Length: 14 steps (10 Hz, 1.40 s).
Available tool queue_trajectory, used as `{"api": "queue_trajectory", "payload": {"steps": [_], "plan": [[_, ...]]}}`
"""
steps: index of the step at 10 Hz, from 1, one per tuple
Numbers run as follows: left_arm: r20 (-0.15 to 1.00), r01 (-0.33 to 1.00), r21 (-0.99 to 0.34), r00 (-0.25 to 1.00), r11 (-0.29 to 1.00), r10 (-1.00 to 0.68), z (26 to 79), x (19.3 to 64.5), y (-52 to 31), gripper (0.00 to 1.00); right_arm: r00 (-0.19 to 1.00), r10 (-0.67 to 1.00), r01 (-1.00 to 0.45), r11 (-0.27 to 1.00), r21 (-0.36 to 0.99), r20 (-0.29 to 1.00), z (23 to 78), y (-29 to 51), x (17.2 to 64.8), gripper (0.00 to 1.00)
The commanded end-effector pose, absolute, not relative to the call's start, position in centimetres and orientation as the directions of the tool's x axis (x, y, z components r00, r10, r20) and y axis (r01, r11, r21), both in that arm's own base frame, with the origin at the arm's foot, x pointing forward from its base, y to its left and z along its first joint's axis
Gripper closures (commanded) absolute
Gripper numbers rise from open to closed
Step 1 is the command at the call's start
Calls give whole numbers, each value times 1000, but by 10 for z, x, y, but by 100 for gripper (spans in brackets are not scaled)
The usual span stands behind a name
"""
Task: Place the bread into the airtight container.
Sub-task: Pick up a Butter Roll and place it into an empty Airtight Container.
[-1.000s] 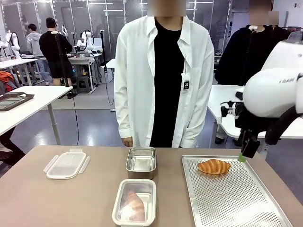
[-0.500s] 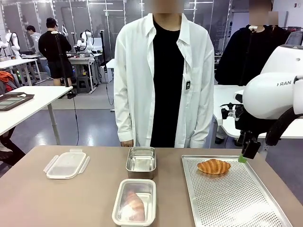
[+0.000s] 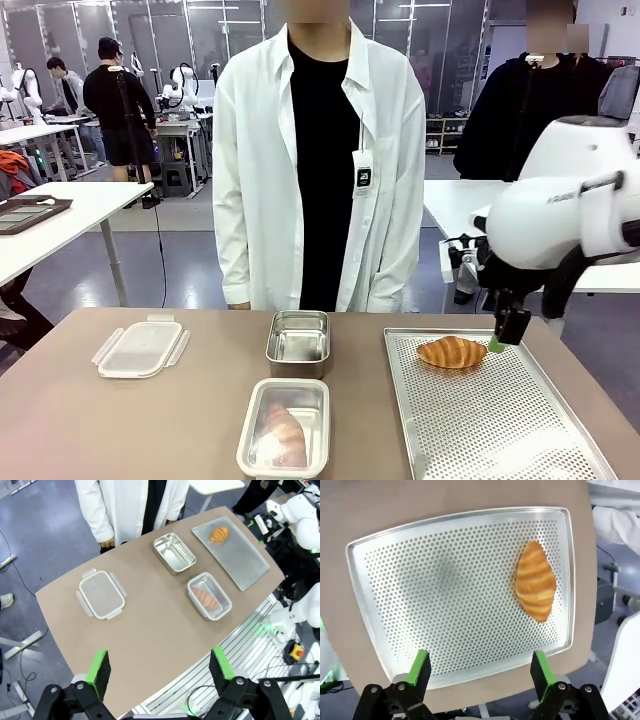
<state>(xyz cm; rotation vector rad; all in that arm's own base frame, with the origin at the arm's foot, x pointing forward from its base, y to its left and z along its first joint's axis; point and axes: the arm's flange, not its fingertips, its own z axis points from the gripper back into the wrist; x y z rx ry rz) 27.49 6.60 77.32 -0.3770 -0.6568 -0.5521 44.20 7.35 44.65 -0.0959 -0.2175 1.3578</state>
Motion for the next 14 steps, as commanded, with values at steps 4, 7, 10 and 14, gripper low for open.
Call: {"api": "queue_trajectory", "payload": {"steps": [4,7,10,14], "plan": [[664,610,-153,646,777,-377,774,274,66,0,129,989,-977,139,-163,69,397,90,516,0],[664,610,-153,646,777,-377,774,274,66,0,161,985,-968,170,-184,64,377,83,549,0],[664,610,-153,646,777,-377,774,274,66,0,153,987,-976,157,-154,39,359,78,572,0],[664,610,-153,646,777,-377,774,274,66,0,175,984,-980,177,-91,27,342,74,594,0]]}}
